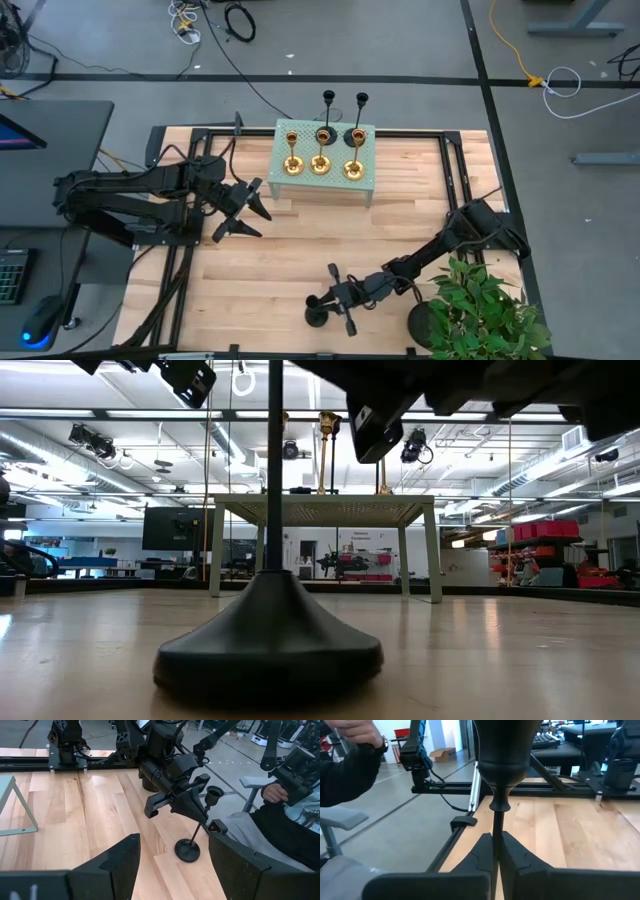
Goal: Pick & Place candle stick holders
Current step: Put the black candle holder on the shelf aligned with the other black candle holders
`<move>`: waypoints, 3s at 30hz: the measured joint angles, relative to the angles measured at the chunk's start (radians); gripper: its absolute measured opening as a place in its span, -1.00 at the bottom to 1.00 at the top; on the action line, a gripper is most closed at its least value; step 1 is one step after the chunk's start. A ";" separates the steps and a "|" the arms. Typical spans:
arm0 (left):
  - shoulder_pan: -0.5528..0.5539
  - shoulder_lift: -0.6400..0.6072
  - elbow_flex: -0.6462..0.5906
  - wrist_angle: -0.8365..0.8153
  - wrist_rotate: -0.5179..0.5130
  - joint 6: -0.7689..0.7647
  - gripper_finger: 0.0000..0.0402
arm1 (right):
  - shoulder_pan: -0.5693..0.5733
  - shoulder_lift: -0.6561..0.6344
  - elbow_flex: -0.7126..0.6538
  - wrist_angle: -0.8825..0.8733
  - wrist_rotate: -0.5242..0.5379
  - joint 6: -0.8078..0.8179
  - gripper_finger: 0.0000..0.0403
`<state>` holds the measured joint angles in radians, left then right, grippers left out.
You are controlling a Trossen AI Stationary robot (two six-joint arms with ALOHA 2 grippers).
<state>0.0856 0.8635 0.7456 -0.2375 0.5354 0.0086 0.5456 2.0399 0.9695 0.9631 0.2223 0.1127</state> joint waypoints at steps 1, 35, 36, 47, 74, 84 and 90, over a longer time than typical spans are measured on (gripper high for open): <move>0.000 0.000 0.000 0.000 0.000 0.001 0.18 | -0.006 0.000 0.000 0.000 -0.004 -0.001 -0.98; 0.000 0.000 0.000 0.127 -0.107 0.006 0.18 | -0.385 -0.631 -0.002 -0.556 -0.074 -0.229 -1.00; 0.000 0.000 0.000 0.148 -0.124 0.006 0.18 | -0.403 -0.652 -0.002 -0.550 -0.080 -0.228 -1.00; 0.000 0.000 0.000 0.236 -0.375 0.039 0.18 | -0.565 -0.695 -0.002 -0.477 -0.211 -0.181 -1.00; 0.000 0.099 -0.001 0.393 -0.577 0.074 0.18 | -0.630 -0.409 0.347 -0.660 -0.346 -0.176 -1.00; 0.000 0.099 -0.001 0.402 -0.577 0.074 0.18 | -0.631 -0.398 0.348 -0.615 -0.346 -0.175 -1.00; 0.000 0.129 0.000 0.436 -0.576 0.073 0.18 | -0.636 -0.374 0.348 -0.598 -0.372 -0.174 -1.00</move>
<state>0.0860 0.9922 0.7452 0.1986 -0.0410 0.0818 -0.0904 1.6661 1.3174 0.3648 -0.1495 -0.0615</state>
